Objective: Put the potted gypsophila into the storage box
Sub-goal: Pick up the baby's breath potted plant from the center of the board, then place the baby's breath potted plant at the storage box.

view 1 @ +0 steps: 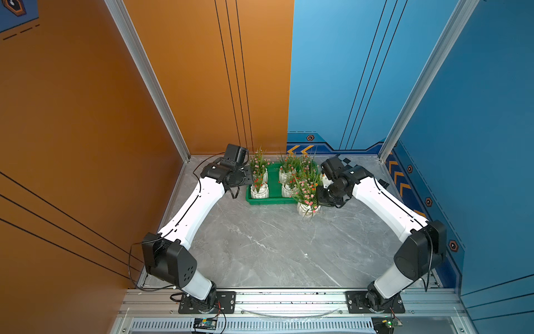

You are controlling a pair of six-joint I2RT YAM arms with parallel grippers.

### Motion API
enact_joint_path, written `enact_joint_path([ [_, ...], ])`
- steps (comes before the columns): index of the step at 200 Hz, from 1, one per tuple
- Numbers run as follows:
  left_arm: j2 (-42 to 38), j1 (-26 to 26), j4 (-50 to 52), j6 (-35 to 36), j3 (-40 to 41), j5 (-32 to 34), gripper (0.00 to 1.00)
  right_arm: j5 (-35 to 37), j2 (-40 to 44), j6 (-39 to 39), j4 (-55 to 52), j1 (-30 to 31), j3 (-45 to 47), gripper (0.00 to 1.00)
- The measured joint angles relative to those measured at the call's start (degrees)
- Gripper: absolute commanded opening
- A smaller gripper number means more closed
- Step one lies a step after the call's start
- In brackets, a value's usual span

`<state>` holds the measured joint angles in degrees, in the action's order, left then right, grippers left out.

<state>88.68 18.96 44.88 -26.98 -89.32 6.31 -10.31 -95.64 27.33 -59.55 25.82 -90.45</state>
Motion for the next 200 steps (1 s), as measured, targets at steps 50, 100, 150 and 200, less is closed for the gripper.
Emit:
enact_joint_path([
  [50,-1.9,-3.0,0.0,0.2,2.3,-0.5,0.50,-0.5,-10.6,-1.7,-1.9,0.9,-17.5,0.05],
  [100,-2.5,-5.5,-0.1,0.2,3.1,-1.4,0.50,-2.1,-22.2,-2.0,-3.7,3.5,-34.7,0.05],
  [150,-2.6,-7.4,-0.1,0.6,4.1,-2.8,0.50,-4.3,-33.2,-1.0,-3.9,5.0,-49.3,0.05],
  [200,-2.6,-9.1,-0.2,0.7,4.8,-3.8,0.50,-5.7,-37.1,2.6,-0.2,4.9,-50.9,0.05],
])
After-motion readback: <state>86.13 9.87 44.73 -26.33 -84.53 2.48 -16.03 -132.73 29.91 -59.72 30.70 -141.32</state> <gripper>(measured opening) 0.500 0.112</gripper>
